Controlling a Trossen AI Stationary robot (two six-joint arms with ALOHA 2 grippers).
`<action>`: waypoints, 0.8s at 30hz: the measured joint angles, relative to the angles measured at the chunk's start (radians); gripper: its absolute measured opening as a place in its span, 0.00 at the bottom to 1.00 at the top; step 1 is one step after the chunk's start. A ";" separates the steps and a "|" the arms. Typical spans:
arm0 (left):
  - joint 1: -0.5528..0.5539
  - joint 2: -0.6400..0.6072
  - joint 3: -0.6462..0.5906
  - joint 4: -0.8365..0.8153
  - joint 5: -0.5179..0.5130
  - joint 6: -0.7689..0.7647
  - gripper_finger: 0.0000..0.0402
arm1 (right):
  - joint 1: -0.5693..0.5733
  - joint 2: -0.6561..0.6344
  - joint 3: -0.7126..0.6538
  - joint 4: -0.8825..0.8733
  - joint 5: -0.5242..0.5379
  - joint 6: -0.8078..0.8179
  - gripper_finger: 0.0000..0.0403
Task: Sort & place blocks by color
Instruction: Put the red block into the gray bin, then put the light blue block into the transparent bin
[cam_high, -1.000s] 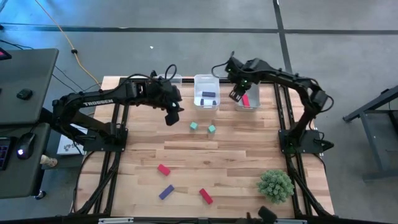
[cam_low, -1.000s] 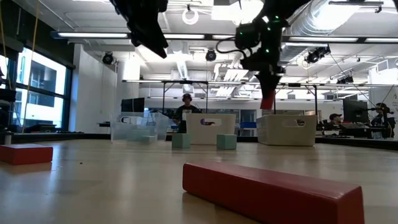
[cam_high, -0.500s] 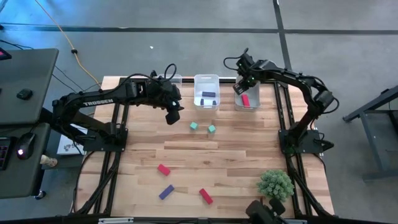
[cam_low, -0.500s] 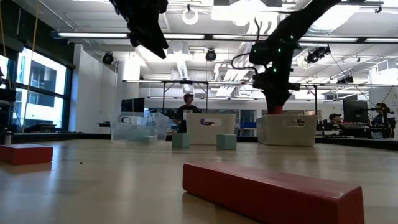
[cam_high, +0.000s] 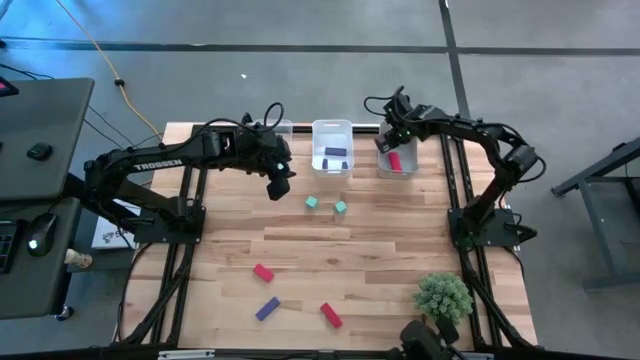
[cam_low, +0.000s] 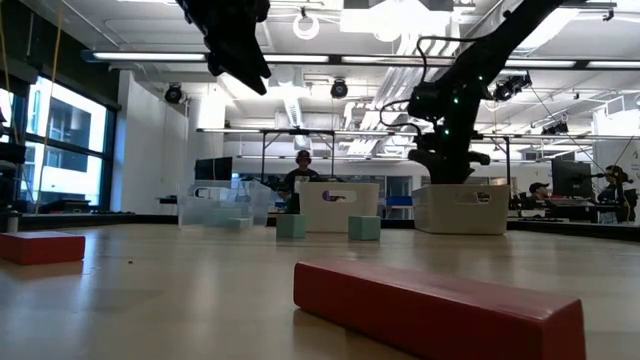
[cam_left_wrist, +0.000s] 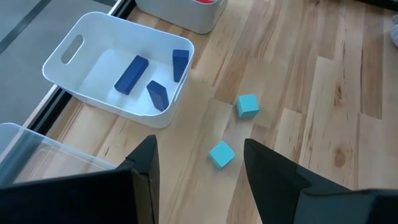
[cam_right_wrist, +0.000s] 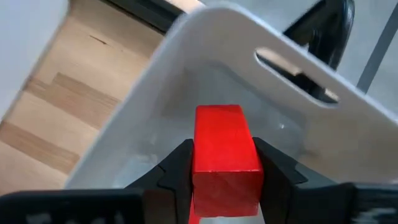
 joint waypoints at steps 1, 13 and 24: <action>0.000 0.000 0.000 0.000 0.000 0.001 0.37 | -0.003 0.000 -0.008 0.001 -0.007 0.004 0.29; -0.001 0.000 0.000 0.000 0.000 0.002 0.38 | -0.007 0.000 -0.062 0.008 -0.026 0.030 0.31; -0.001 0.000 0.000 0.000 -0.052 -0.019 0.38 | -0.007 0.001 -0.059 -0.002 -0.060 0.038 0.45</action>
